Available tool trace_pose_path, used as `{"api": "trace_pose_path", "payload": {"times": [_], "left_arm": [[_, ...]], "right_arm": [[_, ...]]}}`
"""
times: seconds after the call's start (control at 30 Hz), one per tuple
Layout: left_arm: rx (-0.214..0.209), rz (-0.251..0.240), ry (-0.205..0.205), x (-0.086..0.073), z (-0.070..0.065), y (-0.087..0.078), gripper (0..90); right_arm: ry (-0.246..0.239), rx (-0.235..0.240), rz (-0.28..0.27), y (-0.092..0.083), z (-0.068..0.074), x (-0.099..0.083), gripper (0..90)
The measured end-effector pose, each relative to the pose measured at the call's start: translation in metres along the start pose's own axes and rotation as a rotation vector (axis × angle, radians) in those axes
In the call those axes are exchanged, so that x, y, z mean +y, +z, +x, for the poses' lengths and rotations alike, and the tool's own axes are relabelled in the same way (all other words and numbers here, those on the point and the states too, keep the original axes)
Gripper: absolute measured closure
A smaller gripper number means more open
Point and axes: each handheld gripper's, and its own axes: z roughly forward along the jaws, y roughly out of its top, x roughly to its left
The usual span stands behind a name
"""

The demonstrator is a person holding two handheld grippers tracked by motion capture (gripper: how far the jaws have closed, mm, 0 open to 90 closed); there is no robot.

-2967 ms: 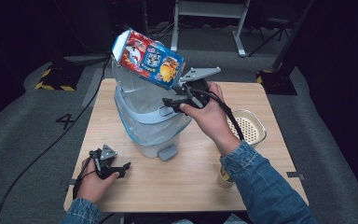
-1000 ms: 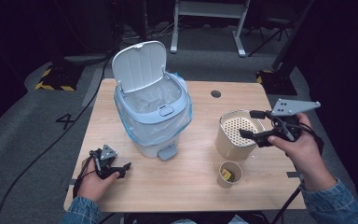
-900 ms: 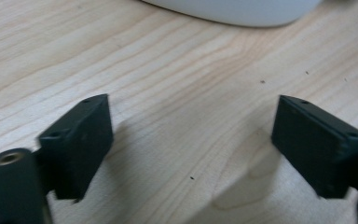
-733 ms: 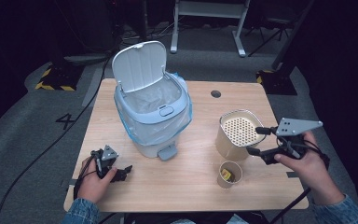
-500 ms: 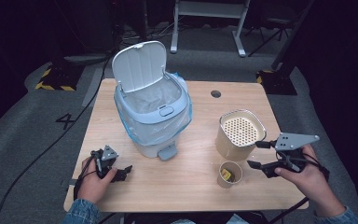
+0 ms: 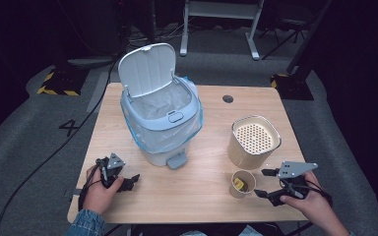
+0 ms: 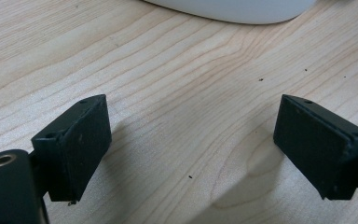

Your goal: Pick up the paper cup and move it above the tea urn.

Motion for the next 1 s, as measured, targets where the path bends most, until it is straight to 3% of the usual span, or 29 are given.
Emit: {"api": "trace_pose_path", "payload": {"times": [0.37,0.67,1.0], "left_arm": [[0.0,0.0,0.0,0.0,0.0,0.0,11.4],[0.0,0.001,0.002,0.0,0.0,0.0,11.4],[0.0,0.001,0.002,0.0,0.0,0.0,11.4]], "right_arm": [[-0.047,0.042,0.018,0.037,0.005,-0.021,25.7],[-0.016,0.068,-0.043,0.061,0.005,-0.024,22.5],[-0.042,0.11,-0.098,0.071,0.004,-0.021,28.1]]}}
